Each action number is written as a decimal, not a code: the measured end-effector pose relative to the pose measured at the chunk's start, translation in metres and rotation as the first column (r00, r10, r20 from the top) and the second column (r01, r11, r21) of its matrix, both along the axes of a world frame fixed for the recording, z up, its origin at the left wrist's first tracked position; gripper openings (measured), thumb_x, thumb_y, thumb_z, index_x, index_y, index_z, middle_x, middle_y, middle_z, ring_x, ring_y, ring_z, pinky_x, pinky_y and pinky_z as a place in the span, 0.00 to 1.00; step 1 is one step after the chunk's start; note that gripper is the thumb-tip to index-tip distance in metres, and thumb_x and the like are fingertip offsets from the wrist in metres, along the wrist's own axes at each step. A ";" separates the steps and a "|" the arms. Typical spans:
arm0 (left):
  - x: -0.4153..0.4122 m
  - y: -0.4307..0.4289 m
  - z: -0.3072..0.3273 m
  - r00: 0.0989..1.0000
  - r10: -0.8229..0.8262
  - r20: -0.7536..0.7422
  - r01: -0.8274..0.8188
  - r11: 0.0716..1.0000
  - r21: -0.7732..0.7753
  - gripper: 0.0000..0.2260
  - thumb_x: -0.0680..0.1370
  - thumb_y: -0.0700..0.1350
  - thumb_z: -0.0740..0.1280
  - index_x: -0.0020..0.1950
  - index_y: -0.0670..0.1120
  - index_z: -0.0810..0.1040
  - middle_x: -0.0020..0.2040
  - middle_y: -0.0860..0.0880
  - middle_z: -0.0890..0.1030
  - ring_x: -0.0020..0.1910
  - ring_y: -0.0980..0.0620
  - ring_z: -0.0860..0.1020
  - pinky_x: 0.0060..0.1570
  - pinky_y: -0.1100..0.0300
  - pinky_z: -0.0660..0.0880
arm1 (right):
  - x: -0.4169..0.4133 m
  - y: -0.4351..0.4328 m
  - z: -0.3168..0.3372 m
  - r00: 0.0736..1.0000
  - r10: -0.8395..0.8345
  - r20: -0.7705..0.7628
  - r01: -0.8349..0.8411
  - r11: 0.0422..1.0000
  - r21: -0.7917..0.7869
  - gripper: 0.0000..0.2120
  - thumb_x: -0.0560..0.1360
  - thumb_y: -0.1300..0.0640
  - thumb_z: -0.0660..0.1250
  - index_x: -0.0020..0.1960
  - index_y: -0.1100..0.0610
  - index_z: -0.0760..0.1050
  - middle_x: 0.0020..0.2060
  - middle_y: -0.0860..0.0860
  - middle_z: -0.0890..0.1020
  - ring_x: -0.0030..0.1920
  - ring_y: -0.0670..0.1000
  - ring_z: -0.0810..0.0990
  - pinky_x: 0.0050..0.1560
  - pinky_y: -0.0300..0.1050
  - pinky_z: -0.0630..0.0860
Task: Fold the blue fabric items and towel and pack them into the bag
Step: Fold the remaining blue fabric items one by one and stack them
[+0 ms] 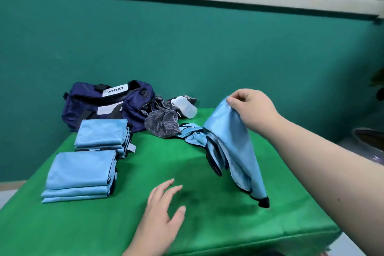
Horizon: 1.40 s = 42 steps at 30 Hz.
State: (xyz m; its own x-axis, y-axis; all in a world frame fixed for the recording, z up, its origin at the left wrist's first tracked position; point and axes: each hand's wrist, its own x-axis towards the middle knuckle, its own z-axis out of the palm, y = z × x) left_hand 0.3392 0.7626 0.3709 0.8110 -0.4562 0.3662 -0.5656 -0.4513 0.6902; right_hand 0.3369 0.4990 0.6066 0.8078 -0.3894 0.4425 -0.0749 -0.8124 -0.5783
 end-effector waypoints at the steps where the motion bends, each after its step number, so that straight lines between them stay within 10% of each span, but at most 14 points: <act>1: -0.012 0.002 0.004 1.000 -0.011 0.002 0.011 1.000 -0.014 0.21 0.72 0.64 0.59 0.64 0.68 0.66 0.71 0.70 0.60 0.73 0.67 0.55 0.70 0.60 0.58 | -0.007 0.004 -0.010 0.999 0.030 -0.035 -0.030 0.999 0.017 0.10 0.79 0.50 0.65 0.45 0.53 0.81 0.40 0.47 0.83 0.43 0.50 0.79 0.40 0.40 0.71; 8: -0.074 0.011 0.002 0.998 0.002 -0.067 0.000 0.999 0.032 0.23 0.77 0.57 0.64 0.71 0.62 0.66 0.70 0.67 0.60 0.72 0.69 0.55 0.72 0.66 0.54 | -0.051 0.023 -0.113 0.912 0.023 -0.409 -0.072 0.992 -0.106 0.12 0.81 0.50 0.63 0.58 0.54 0.80 0.52 0.52 0.84 0.52 0.56 0.81 0.51 0.47 0.76; 12: -0.088 0.016 -0.009 0.996 -0.019 -0.086 0.031 0.990 0.135 0.25 0.75 0.58 0.60 0.73 0.56 0.68 0.68 0.65 0.61 0.70 0.66 0.57 0.74 0.59 0.59 | -0.080 0.035 -0.152 0.934 0.016 -0.358 -0.057 0.993 -0.104 0.20 0.80 0.47 0.64 0.70 0.53 0.73 0.66 0.51 0.76 0.65 0.55 0.74 0.63 0.48 0.72; 24: -0.085 0.015 -0.011 0.992 0.036 0.118 -0.045 0.996 0.078 0.21 0.74 0.54 0.63 0.66 0.51 0.74 0.62 0.58 0.66 0.65 0.56 0.64 0.59 0.50 0.76 | -0.172 0.046 -0.242 0.981 0.094 -0.172 -0.125 0.975 -0.181 0.29 0.69 0.36 0.65 0.65 0.50 0.74 0.59 0.45 0.72 0.66 0.51 0.69 0.68 0.51 0.65; 30: -0.085 -0.002 -0.016 0.939 -0.070 0.336 0.008 0.983 0.181 0.20 0.74 0.54 0.64 0.64 0.51 0.74 0.68 0.50 0.69 0.70 0.47 0.66 0.71 0.52 0.61 | -0.172 0.029 -0.243 0.974 0.025 -0.226 -0.067 0.982 -0.177 0.30 0.65 0.33 0.65 0.63 0.47 0.76 0.58 0.43 0.72 0.66 0.48 0.67 0.70 0.50 0.61; 42: -0.086 -0.040 -0.005 0.850 -0.248 0.464 0.050 0.917 0.397 0.25 0.71 0.53 0.72 0.68 0.55 0.72 0.69 0.54 0.73 0.73 0.49 0.66 0.72 0.41 0.59 | -0.181 0.025 -0.243 0.967 0.227 -0.114 -0.239 0.966 -0.101 0.07 0.67 0.49 0.63 0.43 0.48 0.77 0.38 0.39 0.74 0.44 0.42 0.71 0.66 0.50 0.67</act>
State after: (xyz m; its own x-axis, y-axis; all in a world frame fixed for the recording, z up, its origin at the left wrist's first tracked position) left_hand 0.2533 0.7230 0.3656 0.4748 -0.7339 0.4857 -0.8652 -0.4902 0.1051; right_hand 0.1560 0.5243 0.3634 0.9130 -0.1368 0.3843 0.0713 -0.8741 -0.4805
